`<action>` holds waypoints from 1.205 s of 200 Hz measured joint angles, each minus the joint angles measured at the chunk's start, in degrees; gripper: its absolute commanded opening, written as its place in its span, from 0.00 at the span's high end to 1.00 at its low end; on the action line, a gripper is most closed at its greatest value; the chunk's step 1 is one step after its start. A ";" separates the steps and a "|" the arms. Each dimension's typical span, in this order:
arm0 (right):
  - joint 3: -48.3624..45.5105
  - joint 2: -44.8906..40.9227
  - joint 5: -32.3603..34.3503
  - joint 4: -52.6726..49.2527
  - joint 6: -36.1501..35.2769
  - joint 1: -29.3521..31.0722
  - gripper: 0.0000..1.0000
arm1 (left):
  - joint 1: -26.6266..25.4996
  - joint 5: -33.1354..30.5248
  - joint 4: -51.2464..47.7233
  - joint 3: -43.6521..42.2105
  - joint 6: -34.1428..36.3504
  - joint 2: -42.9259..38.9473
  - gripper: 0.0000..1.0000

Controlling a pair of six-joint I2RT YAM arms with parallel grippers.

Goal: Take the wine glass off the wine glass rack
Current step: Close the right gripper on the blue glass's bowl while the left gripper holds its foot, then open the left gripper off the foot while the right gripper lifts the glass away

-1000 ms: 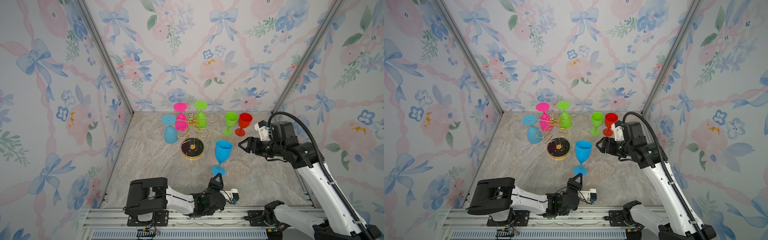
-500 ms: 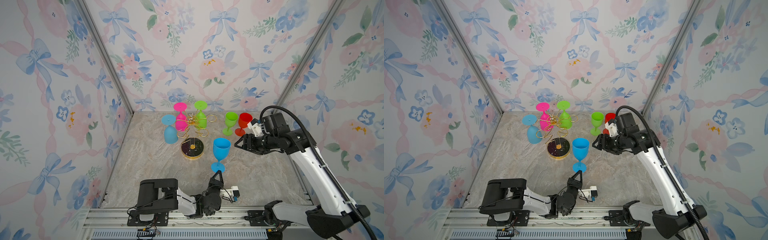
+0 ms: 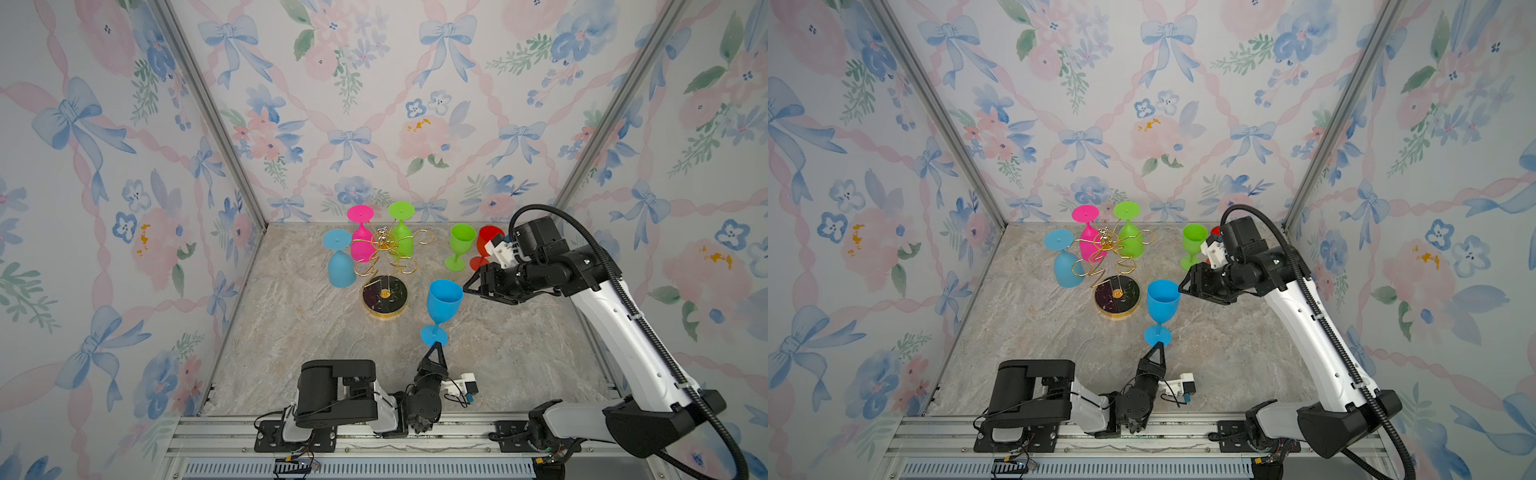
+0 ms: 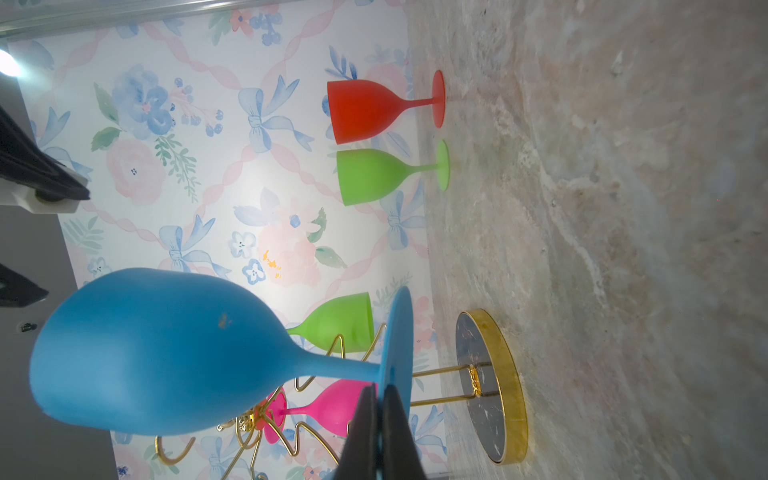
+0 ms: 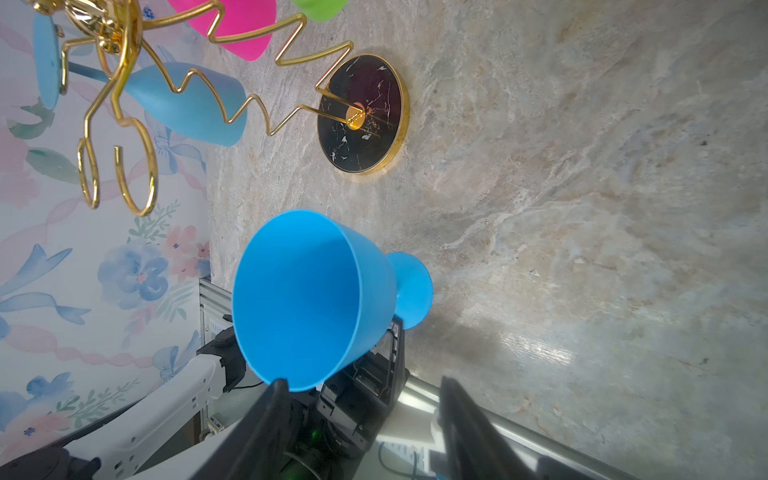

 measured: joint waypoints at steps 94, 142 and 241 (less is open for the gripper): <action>2.78 4.61 0.00 -0.37 0.07 1.51 0.58 | -0.04 -0.61 1.29 0.13 1.27 0.48 1.00; 2.75 6.56 0.11 -1.07 -0.20 1.51 0.66 | -0.04 -1.03 1.33 0.37 2.62 1.95 1.00; 2.51 7.39 0.22 -1.27 -0.24 1.55 0.72 | -0.04 -1.44 1.42 0.48 3.15 2.05 1.00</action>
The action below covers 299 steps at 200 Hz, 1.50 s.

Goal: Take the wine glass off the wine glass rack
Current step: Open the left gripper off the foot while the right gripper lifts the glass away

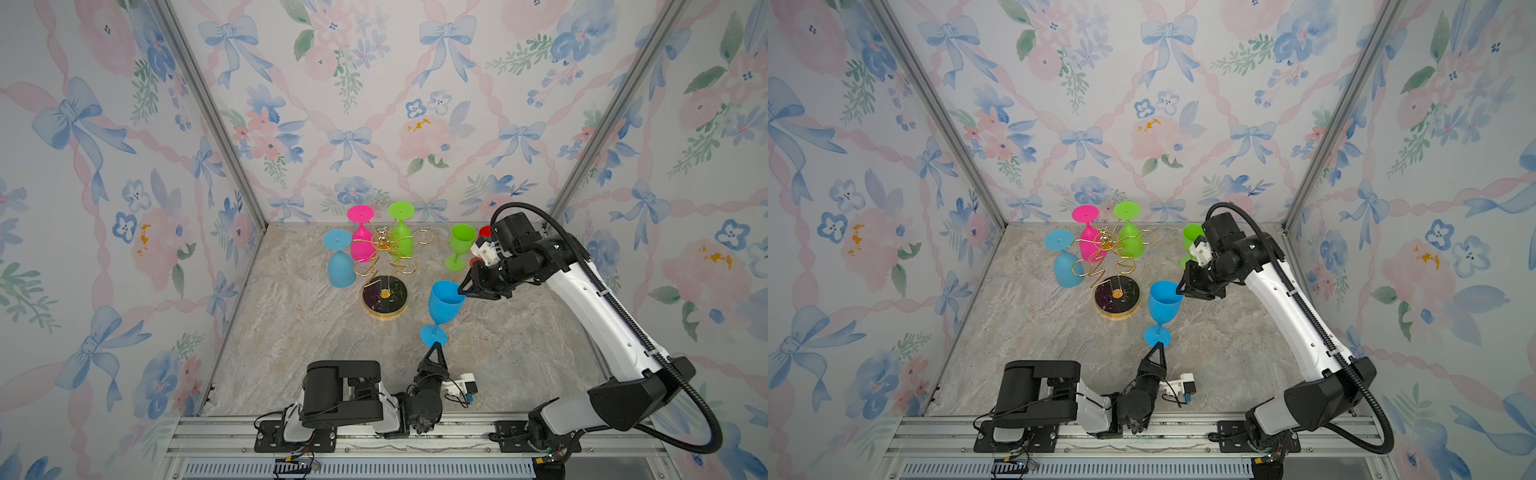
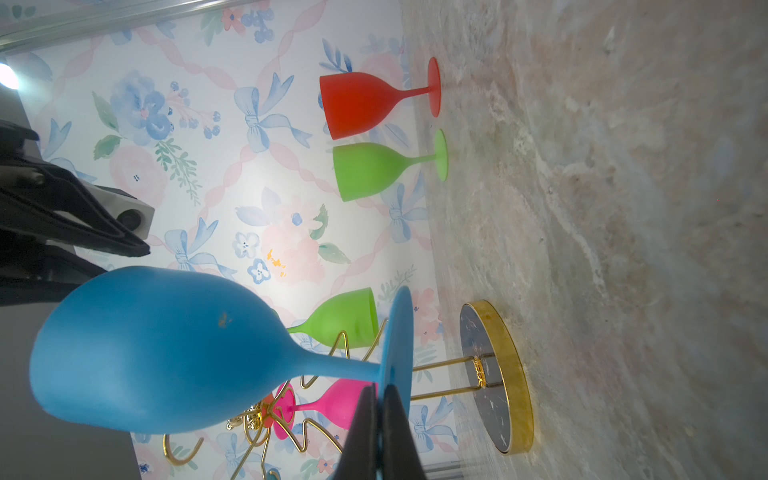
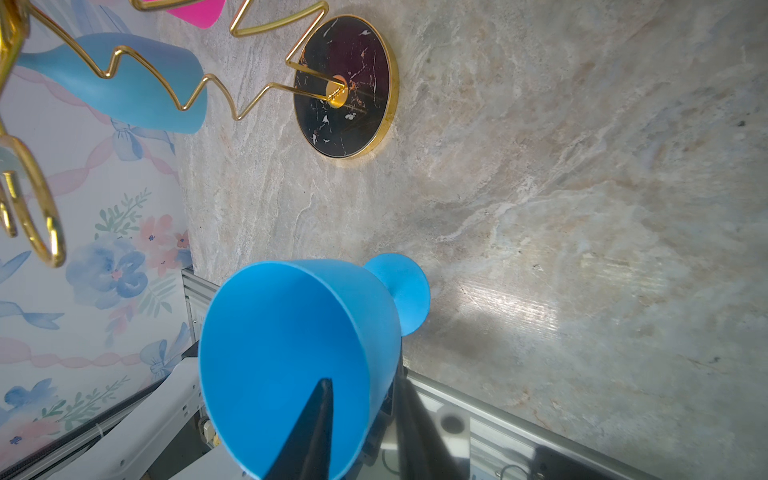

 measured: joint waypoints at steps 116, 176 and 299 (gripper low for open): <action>-1.44 0.35 -0.02 0.00 -0.48 0.00 0.80 | 0.00 -0.02 0.00 0.09 0.61 0.00 1.00; -1.97 0.37 -0.02 0.02 -0.66 0.02 0.86 | 0.00 -0.17 -0.17 0.09 1.07 0.04 1.00; -2.38 0.37 2.14 -0.17 -1.99 -0.02 0.94 | -0.07 -1.27 -0.20 0.39 -0.81 -0.02 0.80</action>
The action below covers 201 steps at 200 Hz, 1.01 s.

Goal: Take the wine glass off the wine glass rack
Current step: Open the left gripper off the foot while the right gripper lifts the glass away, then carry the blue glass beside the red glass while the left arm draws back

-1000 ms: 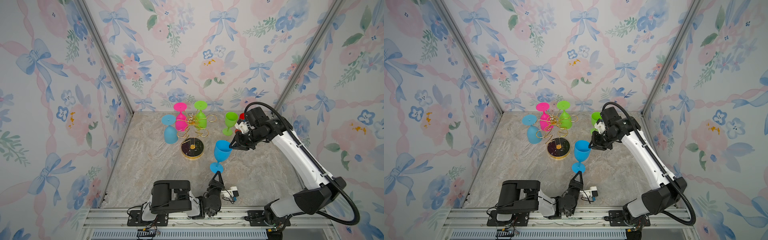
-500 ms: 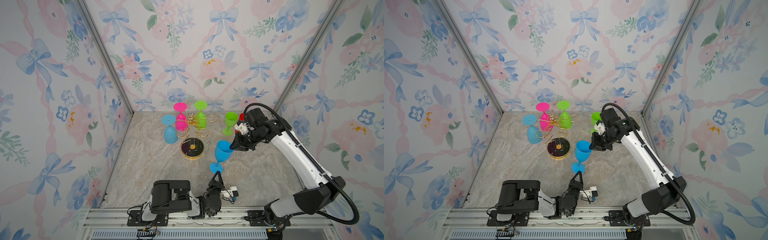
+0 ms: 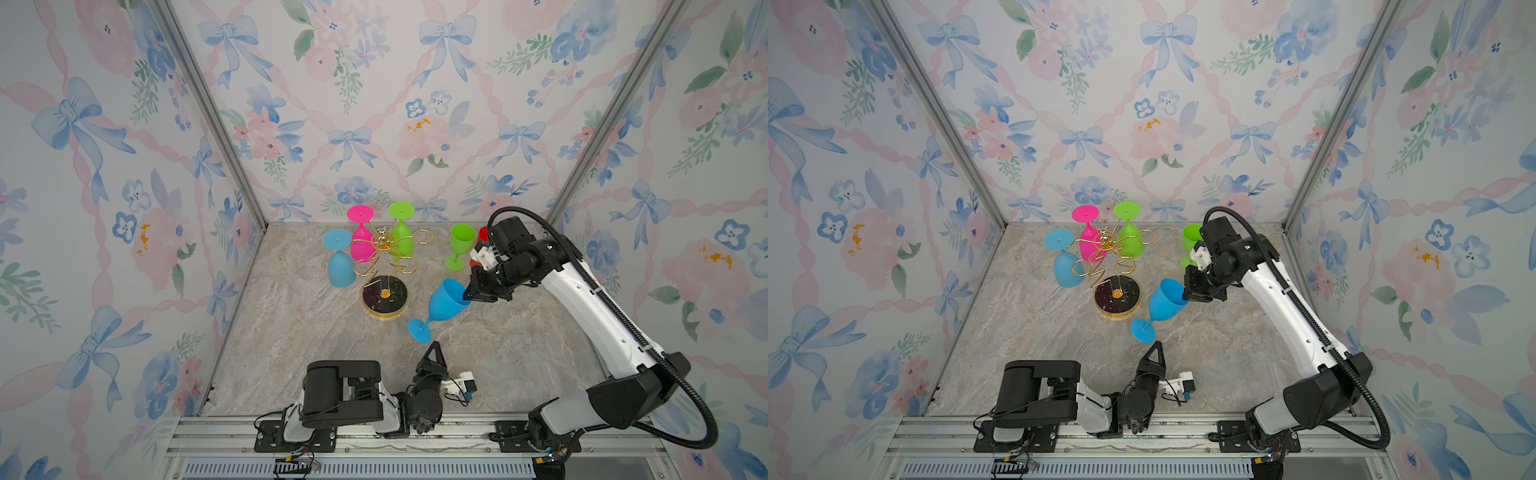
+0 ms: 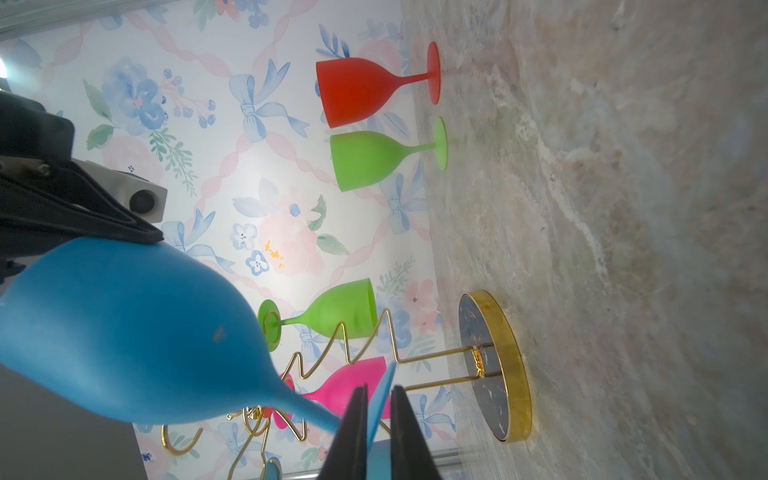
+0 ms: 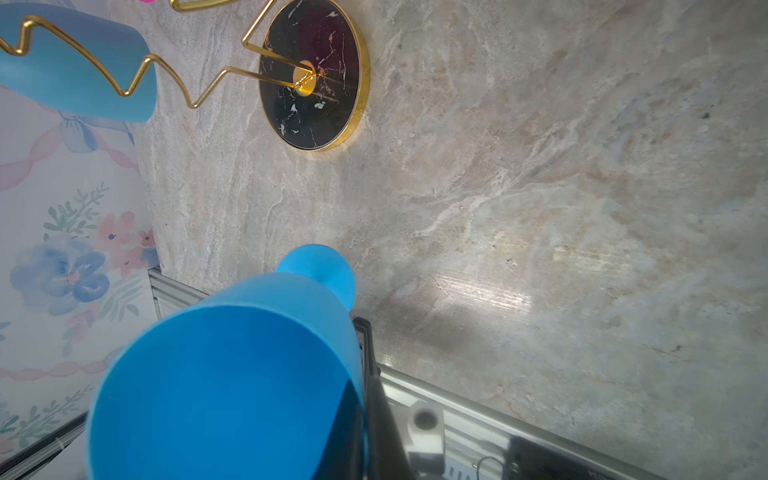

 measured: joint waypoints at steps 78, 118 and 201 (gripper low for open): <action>-1.18 -0.72 -1.11 1.60 0.09 -4.46 0.97 | -0.26 0.26 -0.92 0.81 -7.30 -4.76 0.33; -1.64 -2.38 0.61 3.85 -0.04 -7.69 0.97 | -0.31 0.76 -9.97 1.03 -16.63 -11.56 0.21; -3.72 -7.10 18.40 6.03 -7.50 -10.78 0.96 | -0.24 16.39 -60.11 12.61 -60.30 -35.43 0.05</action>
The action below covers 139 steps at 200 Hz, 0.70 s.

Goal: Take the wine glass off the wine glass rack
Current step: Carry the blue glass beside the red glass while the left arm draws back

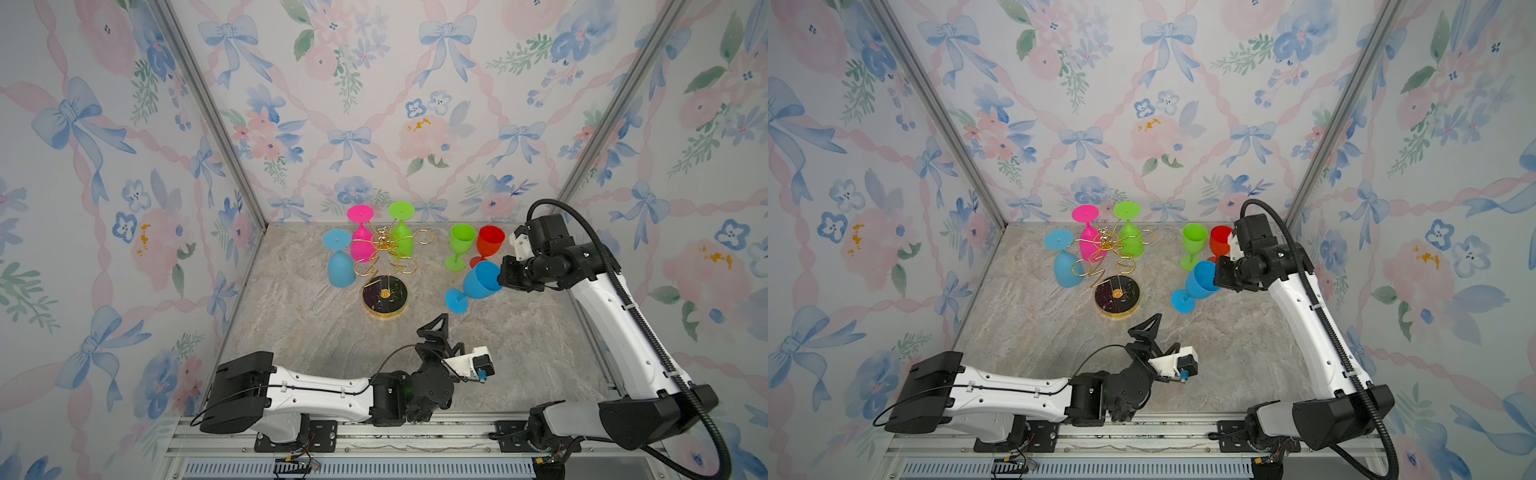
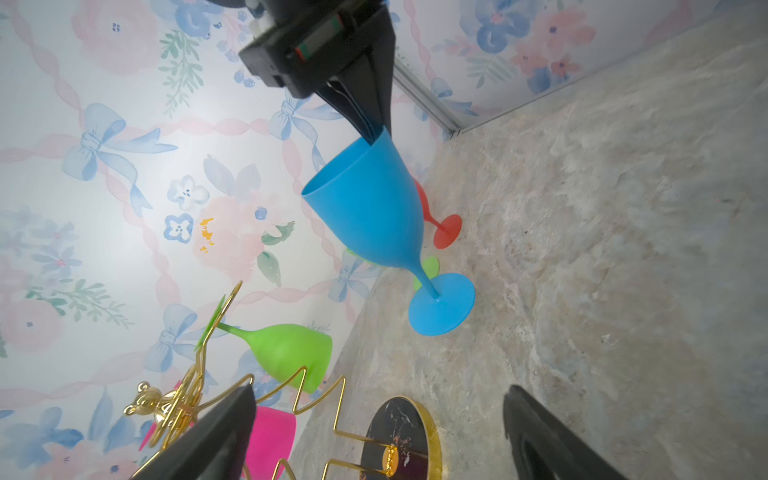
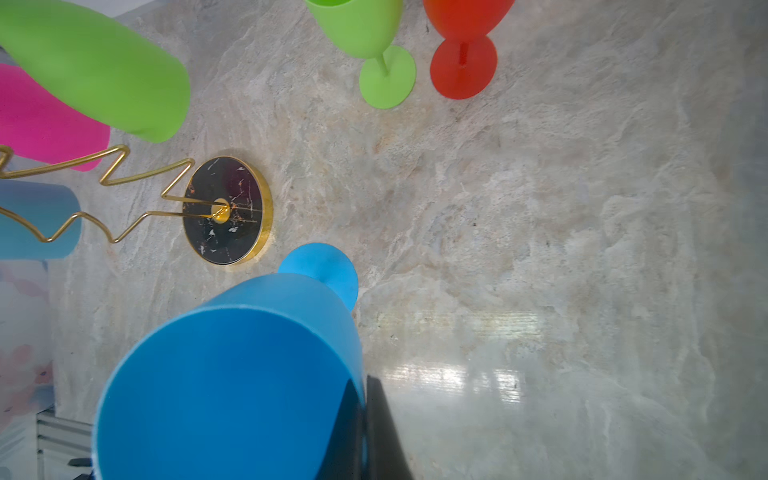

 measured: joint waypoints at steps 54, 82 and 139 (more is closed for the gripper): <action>-0.42 0.04 8.61 0.46 -4.63 -2.82 0.96 | 4.35 10.29 -17.62 -2.29 -19.87 -5.92 0.05; -0.55 1.16 10.60 1.27 -6.32 -6.27 0.96 | 11.30 17.68 -22.38 -5.01 -28.24 -14.47 0.06; 0.26 4.85 11.63 3.65 -7.13 -14.10 1.00 | 21.97 27.45 -26.14 -8.20 -38.73 -28.26 0.06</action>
